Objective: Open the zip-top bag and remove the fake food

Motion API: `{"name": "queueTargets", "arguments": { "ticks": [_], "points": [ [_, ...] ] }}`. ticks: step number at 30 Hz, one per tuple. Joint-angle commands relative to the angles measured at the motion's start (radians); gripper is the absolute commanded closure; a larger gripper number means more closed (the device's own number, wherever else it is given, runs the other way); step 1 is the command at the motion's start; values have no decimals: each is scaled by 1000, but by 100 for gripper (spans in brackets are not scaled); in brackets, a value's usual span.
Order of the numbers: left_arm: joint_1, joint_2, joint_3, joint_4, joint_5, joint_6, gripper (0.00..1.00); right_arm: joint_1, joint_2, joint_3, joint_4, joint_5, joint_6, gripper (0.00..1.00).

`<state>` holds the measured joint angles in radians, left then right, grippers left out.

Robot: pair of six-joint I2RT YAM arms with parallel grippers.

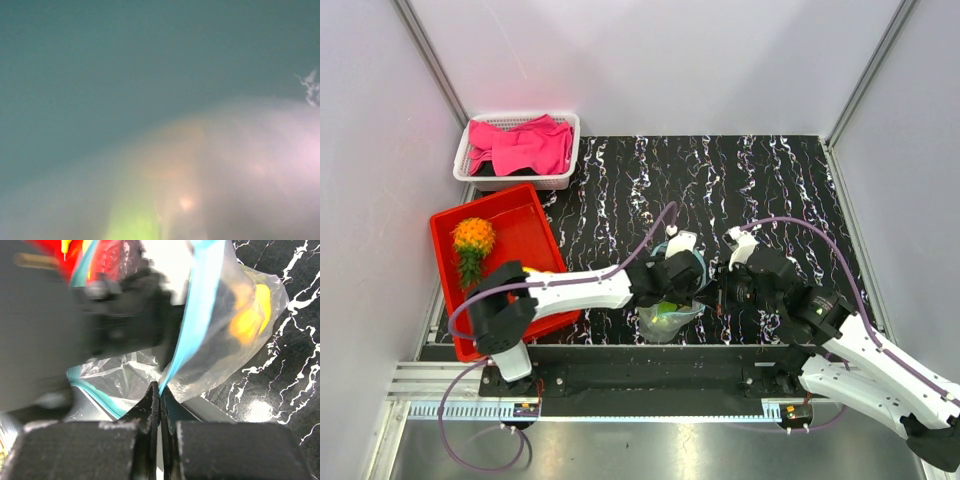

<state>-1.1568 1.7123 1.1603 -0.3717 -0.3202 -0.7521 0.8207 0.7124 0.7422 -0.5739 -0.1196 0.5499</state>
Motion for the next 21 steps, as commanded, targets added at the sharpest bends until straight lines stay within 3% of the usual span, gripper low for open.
{"name": "queueTargets", "arguments": {
  "ticks": [1, 21],
  "points": [
    [-18, -129, 13, 13, 20, 56, 100, 1, 5, 28, 3, 32, -18, 100],
    [-20, -447, 10, -87, 121, 155, 100, 1, 7, 28, -38, 115, -27, 100]
  ]
}}
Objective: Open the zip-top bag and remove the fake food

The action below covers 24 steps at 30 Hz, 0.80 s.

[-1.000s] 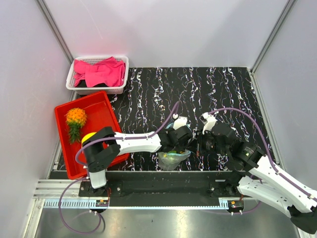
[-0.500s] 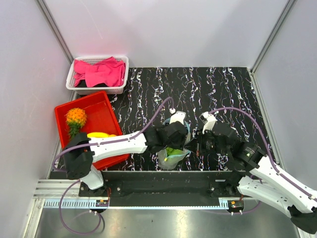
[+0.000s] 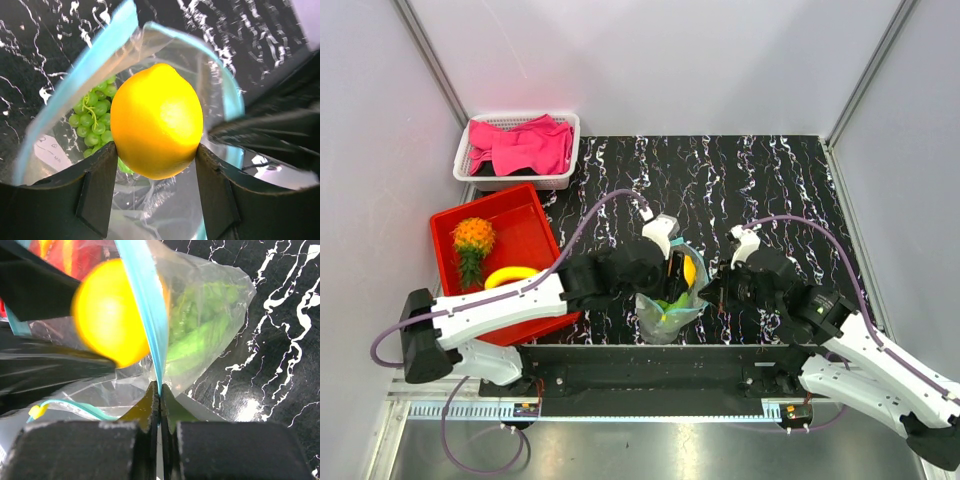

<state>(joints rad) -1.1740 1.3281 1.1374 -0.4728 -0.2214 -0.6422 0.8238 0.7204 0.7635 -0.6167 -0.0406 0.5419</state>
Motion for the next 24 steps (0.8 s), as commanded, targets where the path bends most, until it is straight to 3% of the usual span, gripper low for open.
{"name": "queueTargets", "arguments": {
  "ticks": [1, 5, 9, 14, 19, 22, 24],
  "points": [
    [-3, -67, 44, 14, 28, 61, 100, 0, -2, 7, 5, 36, -17, 100],
    [-3, -115, 45, 26, 40, 98, 100, 0, -12, -3, 8, 56, -17, 100],
    [4, -237, -34, 182, 115, 143, 100, 0, 0, -9, 9, 62, -19, 100],
    [16, -395, -67, 243, 156, 176, 100, -2, 10, -7, 15, 65, -23, 100],
    [37, -460, -10, -1, -86, 159, 100, -2, 14, -10, 18, 64, -26, 100],
    [126, -478, 27, -202, -269, 84, 100, 0, 13, -13, 26, 64, -31, 100],
    [262, -507, 15, -314, -294, 21, 100, -2, 17, -13, 23, 61, -30, 100]
  ]
}}
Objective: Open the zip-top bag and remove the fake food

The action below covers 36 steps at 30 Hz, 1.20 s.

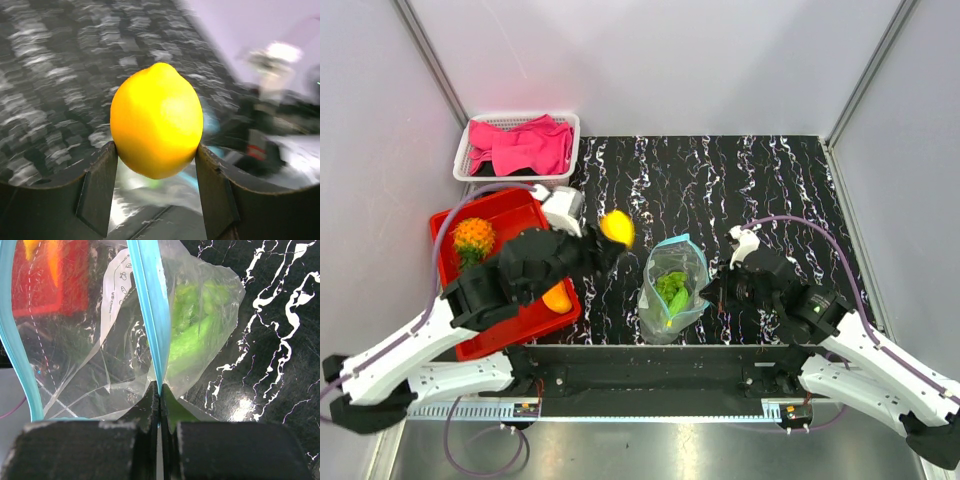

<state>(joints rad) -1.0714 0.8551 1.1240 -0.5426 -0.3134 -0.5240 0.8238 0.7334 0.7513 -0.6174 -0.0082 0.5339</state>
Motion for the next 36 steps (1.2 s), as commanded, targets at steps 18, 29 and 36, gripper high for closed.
{"name": "queueTargets", "arguments": {
  "ticks": [18, 29, 36],
  "points": [
    [890, 146, -253, -4, -59, -56, 100, -2, 12, 5, 56, -33, 3, 100],
    [985, 539, -195, 127, -67, -25, 100, 0, -3, 8, 58, -52, 6, 100],
    [1016, 582, -179, 107, -19, -22, 47, -2, 6, 11, 56, -55, 1, 100]
  ]
}}
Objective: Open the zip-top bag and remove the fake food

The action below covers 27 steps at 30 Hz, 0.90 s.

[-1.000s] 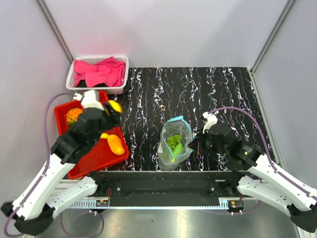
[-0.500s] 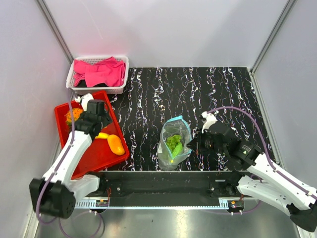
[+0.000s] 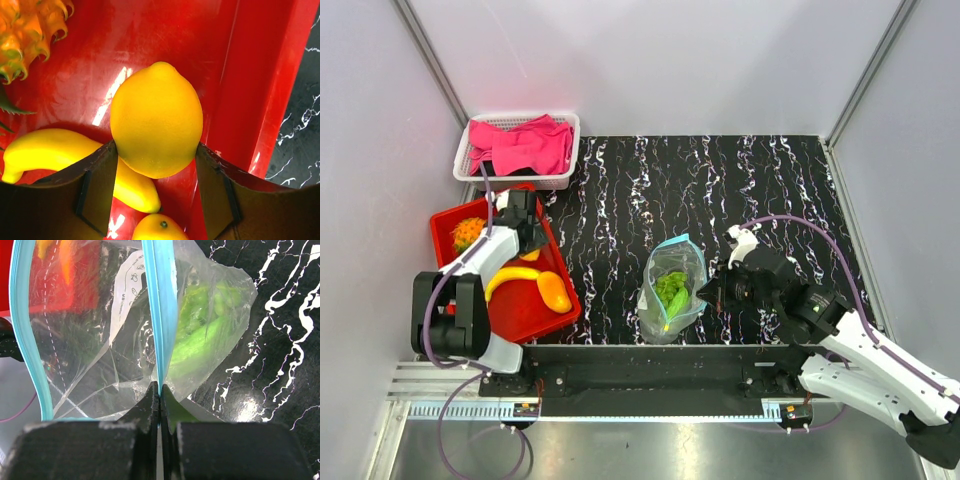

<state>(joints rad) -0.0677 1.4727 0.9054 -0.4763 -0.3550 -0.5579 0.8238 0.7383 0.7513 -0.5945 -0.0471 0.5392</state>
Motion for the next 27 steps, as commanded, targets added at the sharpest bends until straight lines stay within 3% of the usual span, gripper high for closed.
{"name": "queueTargets", "arguments": {
  "ticks": [1, 4, 5, 12, 14, 19, 22, 27],
  "points": [
    [12, -61, 33, 41, 21, 12, 42, -2, 0, 11, 33, -16, -4, 100],
    [9, -132, 17, 31, 65, 29, 35, -2, 1, 14, 35, -14, -7, 100],
    [3, -150, 9, 31, 80, 45, 20, 0, 3, 16, 36, -16, -7, 100],
    [-38, -343, 1, -63, 97, 52, 9, -2, 18, 31, 35, -28, -5, 100],
    [-40, -408, 15, -81, 129, 52, 10, 0, 15, 29, 38, -33, -2, 100],
    [-131, -532, 30, -48, 376, 3, 19, -2, 9, 25, 38, -31, 2, 100],
    [-268, -545, 55, -18, 465, -59, 22, 0, 9, 29, 41, -33, 7, 100],
    [-630, -474, 168, 47, 407, -106, 31, -2, 21, 52, 52, -46, 10, 100]
  ]
}}
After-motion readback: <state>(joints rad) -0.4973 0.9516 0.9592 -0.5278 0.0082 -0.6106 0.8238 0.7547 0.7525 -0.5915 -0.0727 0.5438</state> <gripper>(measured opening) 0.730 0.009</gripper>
